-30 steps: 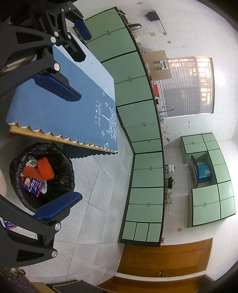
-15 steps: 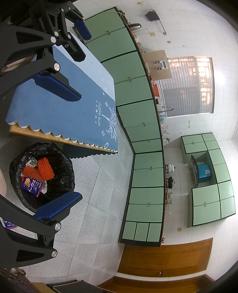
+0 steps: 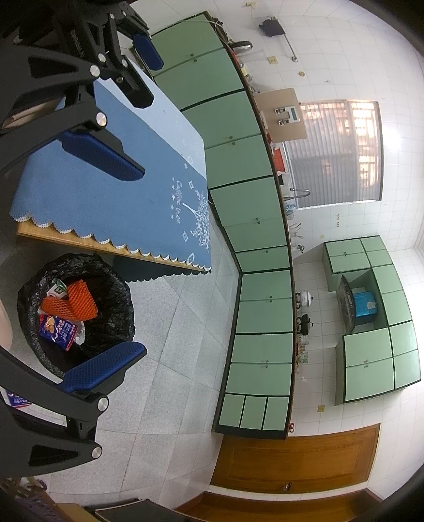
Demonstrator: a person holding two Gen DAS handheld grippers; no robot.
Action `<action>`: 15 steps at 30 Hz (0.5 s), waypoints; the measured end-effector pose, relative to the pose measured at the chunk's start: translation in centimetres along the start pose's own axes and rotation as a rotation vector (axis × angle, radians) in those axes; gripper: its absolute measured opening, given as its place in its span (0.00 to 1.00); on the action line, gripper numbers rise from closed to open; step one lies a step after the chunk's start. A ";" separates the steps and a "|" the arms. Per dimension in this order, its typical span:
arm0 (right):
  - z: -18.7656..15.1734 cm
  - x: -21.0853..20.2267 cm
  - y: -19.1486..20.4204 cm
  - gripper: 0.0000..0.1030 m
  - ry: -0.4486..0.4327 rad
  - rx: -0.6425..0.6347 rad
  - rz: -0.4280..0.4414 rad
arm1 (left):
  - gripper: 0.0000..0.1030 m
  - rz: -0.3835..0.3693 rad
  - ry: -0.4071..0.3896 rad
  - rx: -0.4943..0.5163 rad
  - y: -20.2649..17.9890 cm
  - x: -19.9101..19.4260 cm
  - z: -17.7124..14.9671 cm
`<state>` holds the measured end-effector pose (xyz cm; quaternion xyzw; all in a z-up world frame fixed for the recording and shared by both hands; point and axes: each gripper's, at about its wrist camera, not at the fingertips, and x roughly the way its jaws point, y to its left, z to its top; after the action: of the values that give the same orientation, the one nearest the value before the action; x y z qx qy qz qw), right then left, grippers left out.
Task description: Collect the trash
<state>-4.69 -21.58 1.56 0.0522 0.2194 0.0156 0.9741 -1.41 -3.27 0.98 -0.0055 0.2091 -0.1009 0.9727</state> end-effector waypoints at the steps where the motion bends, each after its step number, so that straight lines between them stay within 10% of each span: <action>1: 0.0 0.0 0.0 0.94 0.000 0.000 -0.001 | 0.95 0.001 0.000 -0.001 0.0 0.0 0.0; 15: -0.2 0.2 -0.1 0.94 0.001 0.002 -0.003 | 0.95 0.003 0.004 0.000 0.0 0.0 -0.3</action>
<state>-4.59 -21.62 1.33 0.0527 0.2202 0.0142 0.9739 -1.54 -3.25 0.75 -0.0052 0.2113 -0.0996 0.9723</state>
